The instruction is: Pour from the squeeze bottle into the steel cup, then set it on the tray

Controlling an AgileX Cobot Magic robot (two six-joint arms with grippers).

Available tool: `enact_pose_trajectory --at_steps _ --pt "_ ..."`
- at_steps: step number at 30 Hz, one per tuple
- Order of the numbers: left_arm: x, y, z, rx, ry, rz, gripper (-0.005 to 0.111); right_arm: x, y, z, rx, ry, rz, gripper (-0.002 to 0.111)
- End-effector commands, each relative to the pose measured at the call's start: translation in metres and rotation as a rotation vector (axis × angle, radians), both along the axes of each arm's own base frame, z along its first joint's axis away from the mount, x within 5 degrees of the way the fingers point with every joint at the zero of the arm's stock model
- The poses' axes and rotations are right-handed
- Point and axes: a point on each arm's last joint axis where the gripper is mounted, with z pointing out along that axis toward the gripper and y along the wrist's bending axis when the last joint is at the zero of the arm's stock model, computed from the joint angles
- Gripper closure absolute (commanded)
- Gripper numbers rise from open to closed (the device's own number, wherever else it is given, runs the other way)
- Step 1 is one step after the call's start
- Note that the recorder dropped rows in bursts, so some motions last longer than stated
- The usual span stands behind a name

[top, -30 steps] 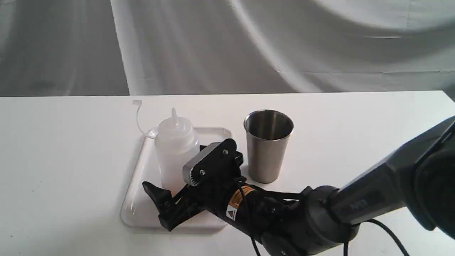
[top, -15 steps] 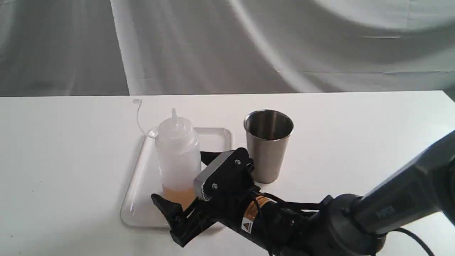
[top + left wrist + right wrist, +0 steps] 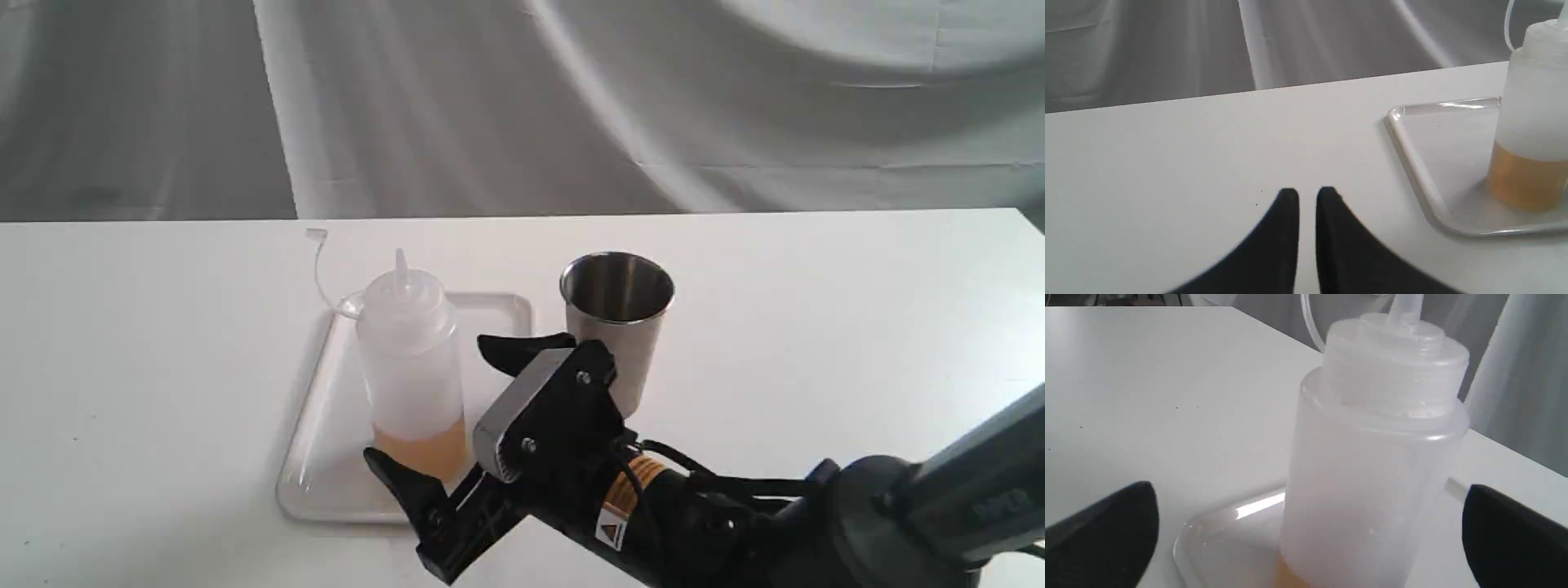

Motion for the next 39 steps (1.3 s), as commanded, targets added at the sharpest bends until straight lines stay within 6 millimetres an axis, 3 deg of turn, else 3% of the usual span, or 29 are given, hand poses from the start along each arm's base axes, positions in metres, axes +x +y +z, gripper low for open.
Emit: enact_pose_trajectory --at_steps 1,6,16,21,29,35,39 --pt "0.000 0.000 -0.001 0.000 -0.007 -0.004 0.098 -0.009 -0.005 0.011 0.002 -0.029 0.008 0.003" --pt "0.000 0.000 -0.001 0.000 -0.007 -0.004 0.098 -0.022 -0.013 0.027 0.005 -0.055 0.009 0.003" --pt "0.000 0.000 -0.001 0.000 -0.007 -0.004 0.098 -0.054 -0.034 0.079 0.014 -0.108 -0.003 0.003" --pt "0.000 0.000 -0.001 0.000 -0.007 -0.004 0.098 -0.068 -0.046 0.111 -0.039 -0.090 -0.029 0.003" --pt "0.000 0.000 -0.001 0.000 -0.007 -0.004 0.098 -0.102 -0.064 0.170 0.056 -0.181 -0.014 0.003" --pt "0.000 0.000 -0.001 0.000 -0.007 -0.004 0.098 -0.122 -0.079 0.185 0.028 -0.129 -0.045 0.003" --pt "0.000 0.000 -0.001 0.000 -0.007 -0.004 0.098 -0.133 -0.088 0.197 0.124 -0.084 -0.069 0.003"
